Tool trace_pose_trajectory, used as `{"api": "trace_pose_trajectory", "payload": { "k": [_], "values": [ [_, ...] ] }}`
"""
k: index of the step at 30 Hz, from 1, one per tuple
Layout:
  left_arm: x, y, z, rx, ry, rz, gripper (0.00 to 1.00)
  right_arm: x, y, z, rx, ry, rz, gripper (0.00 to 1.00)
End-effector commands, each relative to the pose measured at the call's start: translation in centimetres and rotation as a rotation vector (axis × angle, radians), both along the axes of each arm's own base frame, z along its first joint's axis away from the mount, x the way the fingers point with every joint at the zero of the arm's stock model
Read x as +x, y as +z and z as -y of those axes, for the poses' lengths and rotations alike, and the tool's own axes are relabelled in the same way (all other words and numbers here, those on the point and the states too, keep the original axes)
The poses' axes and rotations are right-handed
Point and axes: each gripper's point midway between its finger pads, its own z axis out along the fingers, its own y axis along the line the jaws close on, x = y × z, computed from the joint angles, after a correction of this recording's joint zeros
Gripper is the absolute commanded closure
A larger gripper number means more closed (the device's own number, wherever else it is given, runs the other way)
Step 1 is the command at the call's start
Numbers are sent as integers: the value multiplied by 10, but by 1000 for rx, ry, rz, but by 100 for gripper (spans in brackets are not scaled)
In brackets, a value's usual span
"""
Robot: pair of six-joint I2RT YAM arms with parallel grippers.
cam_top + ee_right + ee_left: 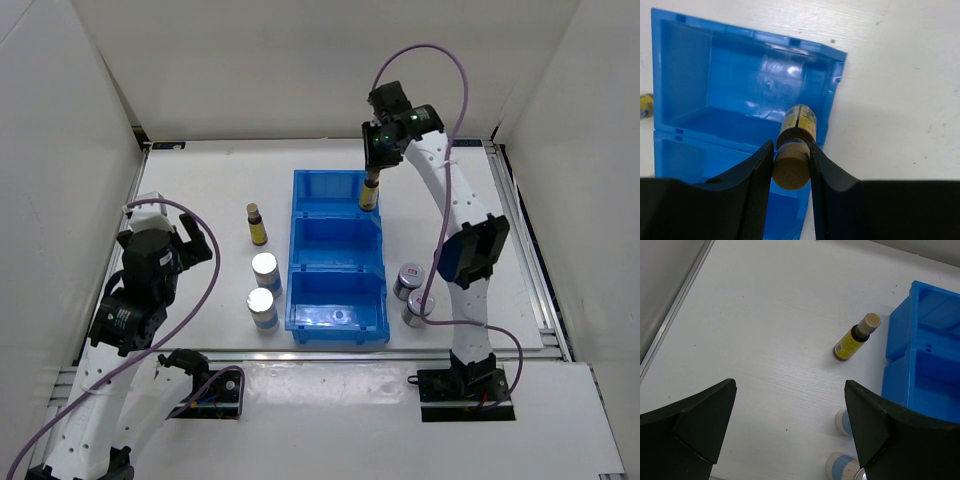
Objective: Organize the condiment bottles
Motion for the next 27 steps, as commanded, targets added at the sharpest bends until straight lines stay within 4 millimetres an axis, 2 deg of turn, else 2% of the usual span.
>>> {"api": "trace_pose_trajectory", "payload": {
  "k": [1, 7, 15, 16, 19, 22, 24, 27],
  "values": [
    [0, 1, -1, 7, 5, 13, 0, 5, 9, -23, 30, 28, 45, 87],
    [0, 1, 1, 7, -4, 13, 0, 15, -4, -40, 33, 48, 51, 87],
    [1, 3, 2, 21, -20, 18, 0, 19, -32, -44, 2, 45, 24, 88],
    [1, 3, 2, 21, -20, 18, 0, 19, -38, -40, -22, 31, 17, 88],
    [1, 3, 2, 21, -20, 18, 0, 17, -46, -40, -43, 29, 8, 81],
    [1, -1, 2, 24, -20, 9, 0, 18, -55, -36, -70, 15, 0, 79],
    [1, -1, 2, 24, -20, 9, 0, 18, -58, -36, -71, 15, -2, 79],
    [1, -1, 2, 24, -20, 9, 0, 18, -58, -36, -71, 15, -2, 73]
  ]
}}
